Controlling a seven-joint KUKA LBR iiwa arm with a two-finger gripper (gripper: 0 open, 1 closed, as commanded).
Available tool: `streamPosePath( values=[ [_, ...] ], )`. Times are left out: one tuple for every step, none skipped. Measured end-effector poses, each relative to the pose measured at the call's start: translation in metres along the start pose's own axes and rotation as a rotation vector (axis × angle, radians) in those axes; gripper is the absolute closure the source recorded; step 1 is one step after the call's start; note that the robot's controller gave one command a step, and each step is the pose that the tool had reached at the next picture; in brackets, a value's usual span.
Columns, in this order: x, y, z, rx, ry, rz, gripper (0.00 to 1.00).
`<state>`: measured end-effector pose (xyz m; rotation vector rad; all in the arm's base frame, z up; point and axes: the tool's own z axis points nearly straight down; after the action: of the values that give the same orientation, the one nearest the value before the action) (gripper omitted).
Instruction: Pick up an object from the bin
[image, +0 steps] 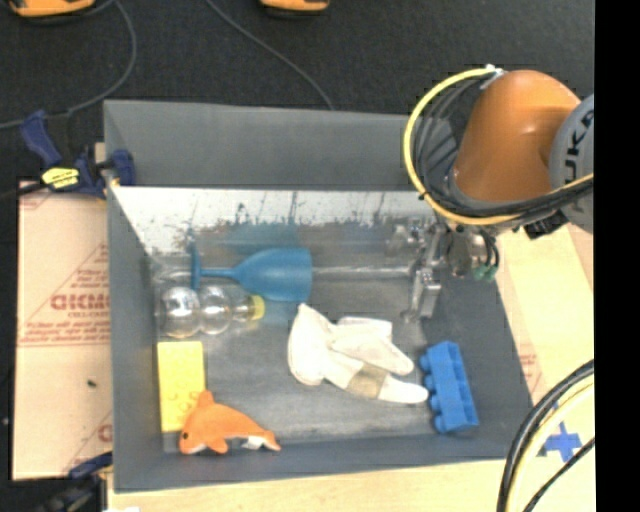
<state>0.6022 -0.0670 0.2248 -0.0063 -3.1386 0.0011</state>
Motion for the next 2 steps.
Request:
streamPosePath(
  values=[
    [-0.001,0.0,-0.005,0.002,-0.007,-0.002,0.0],
    [0.046,0.022,0.114,-0.002,-0.007,0.136,0.0]
  ],
)
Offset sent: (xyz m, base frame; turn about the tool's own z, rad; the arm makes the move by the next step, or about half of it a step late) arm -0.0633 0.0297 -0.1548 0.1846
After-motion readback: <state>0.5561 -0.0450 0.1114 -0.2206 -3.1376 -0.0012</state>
